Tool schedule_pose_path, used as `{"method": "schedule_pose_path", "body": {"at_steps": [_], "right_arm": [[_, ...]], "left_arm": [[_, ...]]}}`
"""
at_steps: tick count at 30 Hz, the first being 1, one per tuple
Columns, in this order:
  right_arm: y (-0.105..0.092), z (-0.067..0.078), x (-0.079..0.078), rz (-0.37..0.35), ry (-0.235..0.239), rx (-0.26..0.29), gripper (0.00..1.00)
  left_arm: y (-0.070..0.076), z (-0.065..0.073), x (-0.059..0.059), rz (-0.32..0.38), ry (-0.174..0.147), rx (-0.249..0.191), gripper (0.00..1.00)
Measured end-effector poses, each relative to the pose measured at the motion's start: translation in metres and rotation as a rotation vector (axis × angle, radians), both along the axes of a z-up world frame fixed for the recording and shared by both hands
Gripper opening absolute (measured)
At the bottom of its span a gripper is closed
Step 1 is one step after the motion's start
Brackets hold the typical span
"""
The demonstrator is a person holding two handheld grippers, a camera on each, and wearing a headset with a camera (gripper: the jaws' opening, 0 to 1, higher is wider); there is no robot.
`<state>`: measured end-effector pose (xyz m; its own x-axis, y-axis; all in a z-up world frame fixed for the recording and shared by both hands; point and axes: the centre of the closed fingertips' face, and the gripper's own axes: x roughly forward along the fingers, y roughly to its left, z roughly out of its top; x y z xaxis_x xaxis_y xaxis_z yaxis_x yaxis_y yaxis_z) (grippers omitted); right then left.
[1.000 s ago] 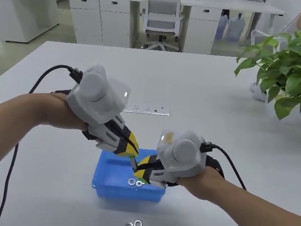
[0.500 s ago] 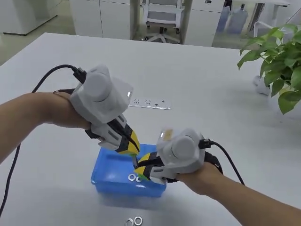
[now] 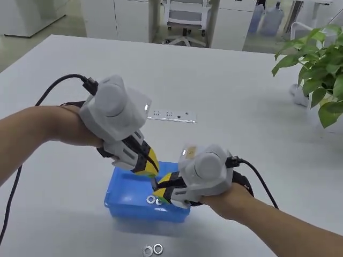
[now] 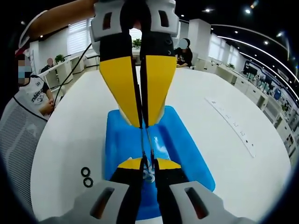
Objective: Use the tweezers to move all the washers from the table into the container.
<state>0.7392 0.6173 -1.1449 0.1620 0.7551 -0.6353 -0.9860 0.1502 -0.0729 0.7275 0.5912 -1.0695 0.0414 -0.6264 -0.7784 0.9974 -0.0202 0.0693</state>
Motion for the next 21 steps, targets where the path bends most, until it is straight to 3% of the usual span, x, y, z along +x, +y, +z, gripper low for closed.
{"method": "schedule_pose_path", "body": {"at_steps": [21], "right_arm": [[0.002, 0.014, -0.011, 0.007, -0.016, 0.01, 0.11]], "left_arm": [[-0.001, 0.015, -0.012, -0.005, -0.005, -0.005, 0.05]]}}
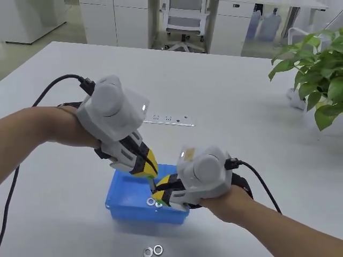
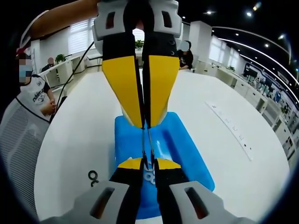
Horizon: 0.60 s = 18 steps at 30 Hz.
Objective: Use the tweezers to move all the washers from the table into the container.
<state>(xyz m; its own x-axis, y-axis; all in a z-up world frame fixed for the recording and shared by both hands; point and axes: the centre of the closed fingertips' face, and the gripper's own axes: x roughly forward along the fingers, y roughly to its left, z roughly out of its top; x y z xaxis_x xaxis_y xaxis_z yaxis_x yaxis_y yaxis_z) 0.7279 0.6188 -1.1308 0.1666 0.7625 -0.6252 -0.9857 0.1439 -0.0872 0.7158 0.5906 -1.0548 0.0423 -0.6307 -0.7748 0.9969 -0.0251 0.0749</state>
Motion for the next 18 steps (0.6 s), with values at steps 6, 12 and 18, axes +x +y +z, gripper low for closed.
{"method": "schedule_pose_path", "body": {"at_steps": [6, 12, 18], "right_arm": [[-0.001, 0.007, -0.005, -0.007, -0.002, 0.008, 0.11], [-0.002, 0.015, -0.012, -0.01, -0.006, 0.019, 0.1], [-0.003, 0.021, -0.02, -0.015, -0.007, 0.032, 0.1]], "left_arm": [[-0.001, 0.007, -0.005, -0.008, -0.008, 0.0, 0.05], [-0.003, 0.014, -0.013, -0.024, -0.015, 0.0, 0.05], [-0.005, 0.02, -0.021, -0.034, -0.013, 0.002, 0.05]]}}
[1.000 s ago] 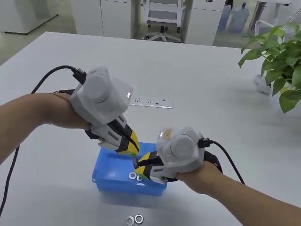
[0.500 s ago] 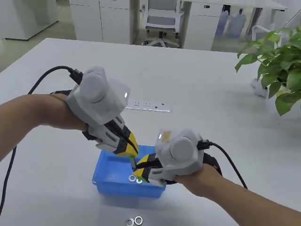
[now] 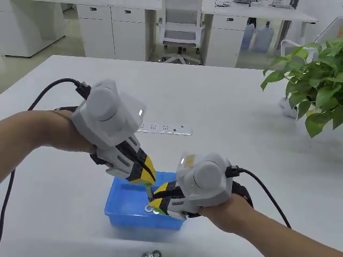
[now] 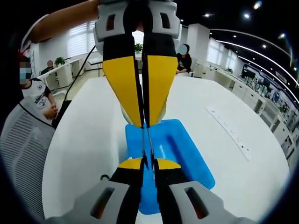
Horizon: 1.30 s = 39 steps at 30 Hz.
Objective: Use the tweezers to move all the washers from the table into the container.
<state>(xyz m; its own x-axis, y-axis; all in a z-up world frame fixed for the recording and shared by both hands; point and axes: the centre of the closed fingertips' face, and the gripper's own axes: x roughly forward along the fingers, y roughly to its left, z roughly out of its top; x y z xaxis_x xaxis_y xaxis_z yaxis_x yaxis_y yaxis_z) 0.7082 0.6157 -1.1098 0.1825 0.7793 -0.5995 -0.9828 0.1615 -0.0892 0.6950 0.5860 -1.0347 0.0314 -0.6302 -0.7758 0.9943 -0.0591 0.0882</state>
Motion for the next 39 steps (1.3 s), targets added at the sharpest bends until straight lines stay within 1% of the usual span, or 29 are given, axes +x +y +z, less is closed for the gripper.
{"method": "schedule_pose_path", "body": {"at_steps": [9, 15, 17, 27, 36, 39], "right_arm": [[-0.001, 0.005, -0.012, -0.005, -0.005, 0.011, 0.1], [-0.003, 0.007, -0.02, -0.013, -0.007, 0.02, 0.1], [-0.003, 0.007, -0.022, -0.008, -0.013, 0.018, 0.1], [-0.004, 0.012, -0.023, -0.008, -0.025, 0.02, 0.1], [0.0, 0.014, -0.032, -0.004, -0.025, 0.031, 0.1], [0.0, 0.013, -0.037, -0.001, -0.024, 0.031, 0.1]], "left_arm": [[-0.002, 0.005, -0.011, -0.011, -0.01, 0.01, 0.05], [-0.005, 0.006, -0.021, -0.02, -0.007, 0.012, 0.05], [-0.007, 0.006, -0.024, -0.028, -0.015, 0.012, 0.05], [-0.009, 0.011, -0.024, -0.022, -0.025, 0.008, 0.05], [-0.007, 0.013, -0.032, -0.022, -0.026, 0.011, 0.05], [-0.007, 0.012, -0.037, -0.021, -0.024, 0.008, 0.05]]}}
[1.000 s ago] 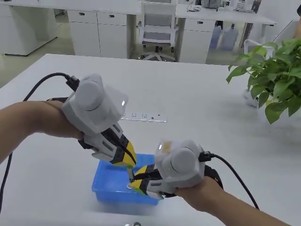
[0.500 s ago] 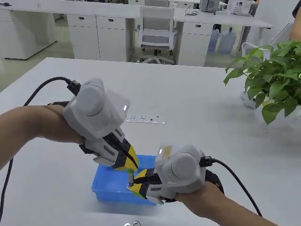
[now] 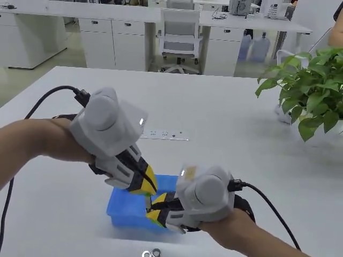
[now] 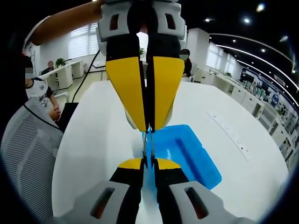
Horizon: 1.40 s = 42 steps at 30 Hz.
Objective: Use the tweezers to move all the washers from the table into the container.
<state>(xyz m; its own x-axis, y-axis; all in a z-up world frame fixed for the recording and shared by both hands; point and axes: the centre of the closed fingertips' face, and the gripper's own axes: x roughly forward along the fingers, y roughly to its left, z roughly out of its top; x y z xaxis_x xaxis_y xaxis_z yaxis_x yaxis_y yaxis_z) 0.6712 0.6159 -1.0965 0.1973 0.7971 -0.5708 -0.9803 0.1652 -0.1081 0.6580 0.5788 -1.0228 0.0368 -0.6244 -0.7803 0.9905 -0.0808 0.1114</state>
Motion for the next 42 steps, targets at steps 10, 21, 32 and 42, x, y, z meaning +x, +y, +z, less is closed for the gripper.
{"method": "schedule_pose_path", "body": {"at_steps": [10, 21, 32, 42], "right_arm": [[0.0, -0.013, -0.015, 0.011, 0.015, -0.009, 0.1], [0.0, -0.025, -0.027, 0.021, 0.031, -0.017, 0.1], [-0.003, -0.038, -0.037, 0.029, 0.045, -0.032, 0.1], [-0.002, -0.048, -0.045, 0.038, 0.056, -0.043, 0.1]], "left_arm": [[0.003, -0.014, -0.014, 0.004, 0.022, 0.002, 0.05], [0.003, -0.024, -0.024, 0.014, 0.042, -0.003, 0.05], [0.004, -0.038, -0.032, 0.011, 0.06, 0.0, 0.05], [0.006, -0.049, -0.038, 0.009, 0.077, 0.006, 0.05]]}}
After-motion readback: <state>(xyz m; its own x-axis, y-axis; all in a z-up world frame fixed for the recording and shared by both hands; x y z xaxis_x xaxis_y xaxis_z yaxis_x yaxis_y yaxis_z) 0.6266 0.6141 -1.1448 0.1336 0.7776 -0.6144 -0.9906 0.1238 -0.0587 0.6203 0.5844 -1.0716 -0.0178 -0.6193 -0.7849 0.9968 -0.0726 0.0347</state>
